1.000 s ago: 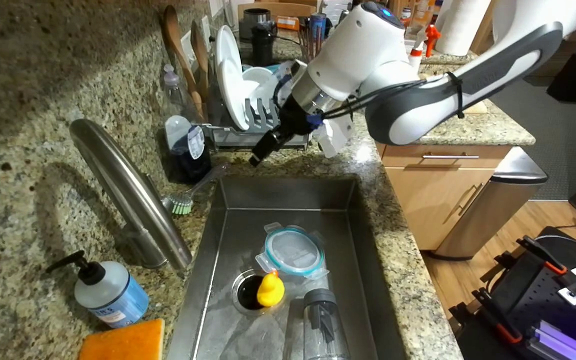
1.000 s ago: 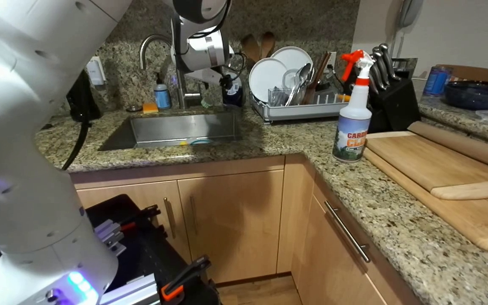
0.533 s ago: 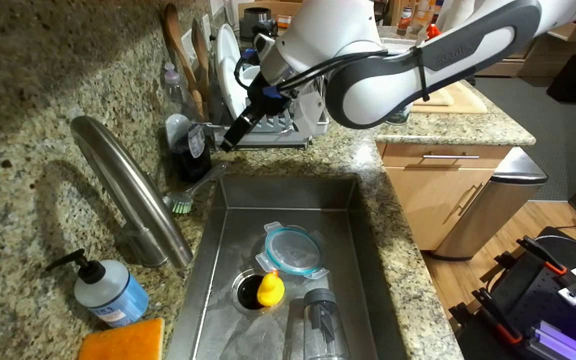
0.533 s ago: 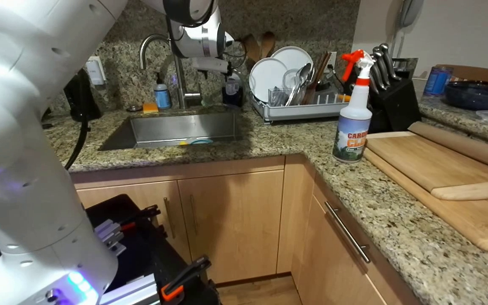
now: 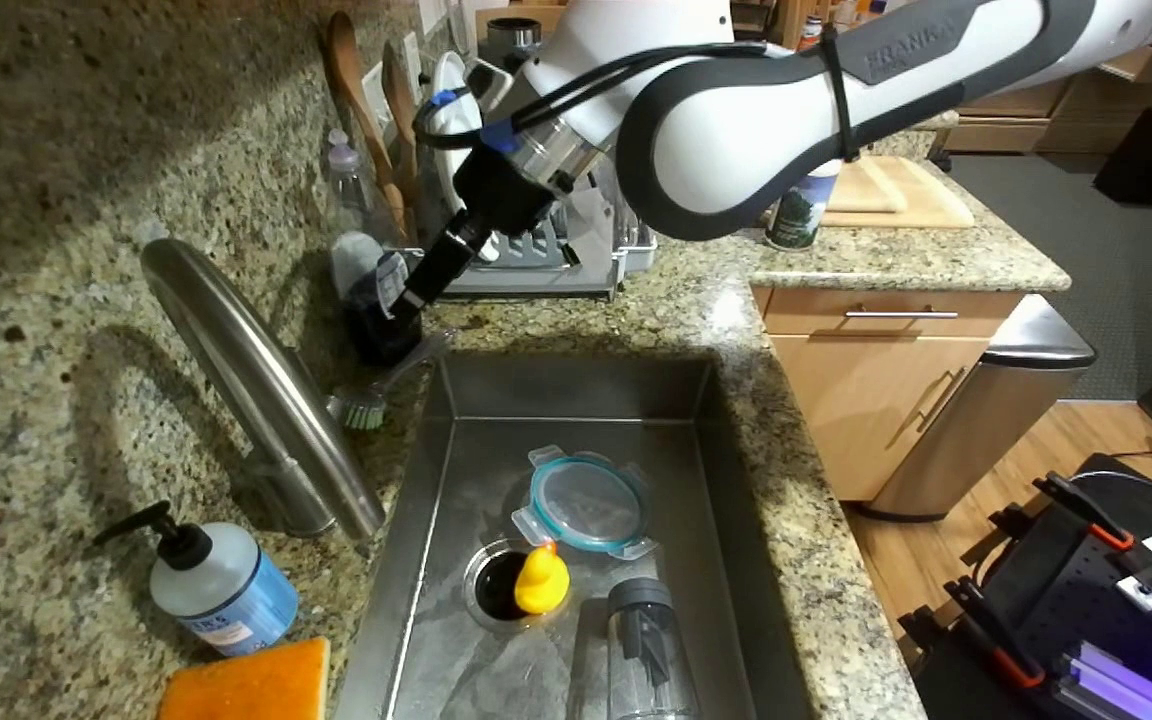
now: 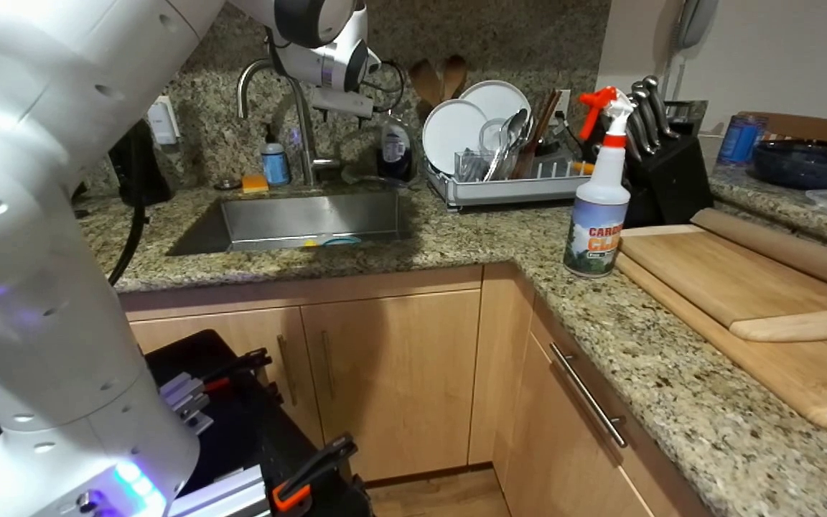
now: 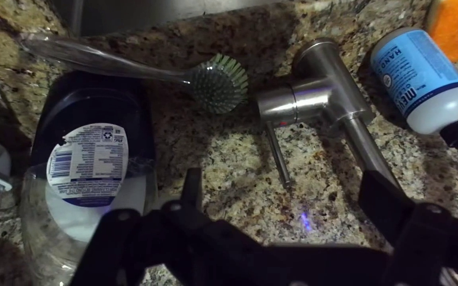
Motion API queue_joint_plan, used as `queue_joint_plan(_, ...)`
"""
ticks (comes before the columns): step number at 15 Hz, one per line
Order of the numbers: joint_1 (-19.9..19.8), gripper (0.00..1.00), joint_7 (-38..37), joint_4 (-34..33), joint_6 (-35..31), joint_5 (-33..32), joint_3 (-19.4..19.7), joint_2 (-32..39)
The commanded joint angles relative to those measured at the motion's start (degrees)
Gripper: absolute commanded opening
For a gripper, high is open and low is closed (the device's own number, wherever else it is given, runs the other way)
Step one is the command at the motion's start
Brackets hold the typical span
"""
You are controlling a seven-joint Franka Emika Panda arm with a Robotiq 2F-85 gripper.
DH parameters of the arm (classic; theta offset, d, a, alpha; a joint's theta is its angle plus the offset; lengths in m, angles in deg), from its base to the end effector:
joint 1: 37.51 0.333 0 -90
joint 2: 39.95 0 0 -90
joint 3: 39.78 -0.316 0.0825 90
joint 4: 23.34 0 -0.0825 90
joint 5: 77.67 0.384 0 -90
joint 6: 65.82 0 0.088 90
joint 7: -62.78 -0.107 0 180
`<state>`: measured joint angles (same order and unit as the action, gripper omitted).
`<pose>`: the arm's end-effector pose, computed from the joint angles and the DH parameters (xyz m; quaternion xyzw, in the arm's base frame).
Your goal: Move the spray bottle to the left, open the faucet
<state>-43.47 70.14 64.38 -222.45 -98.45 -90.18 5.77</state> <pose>0.6282 0.4037 0.3867 -0.8549 -0.3704 -0.2830 0.2277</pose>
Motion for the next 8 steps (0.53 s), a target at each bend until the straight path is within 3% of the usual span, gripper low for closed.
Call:
queue_joint_plan(1, 3.13, 1.0, 4.5, 0.22, -0.99, 7.62, 4.49, -2.7)
queue_joint_plan(4, 4.88, 1.0, 9.92, -4.08, 3.23, 13.94, 6.01, 1.56)
queue_joint_plan(8, 11.73, 1.0, 17.69, -14.1, 13.24, 16.55, 11.13, 6.65)
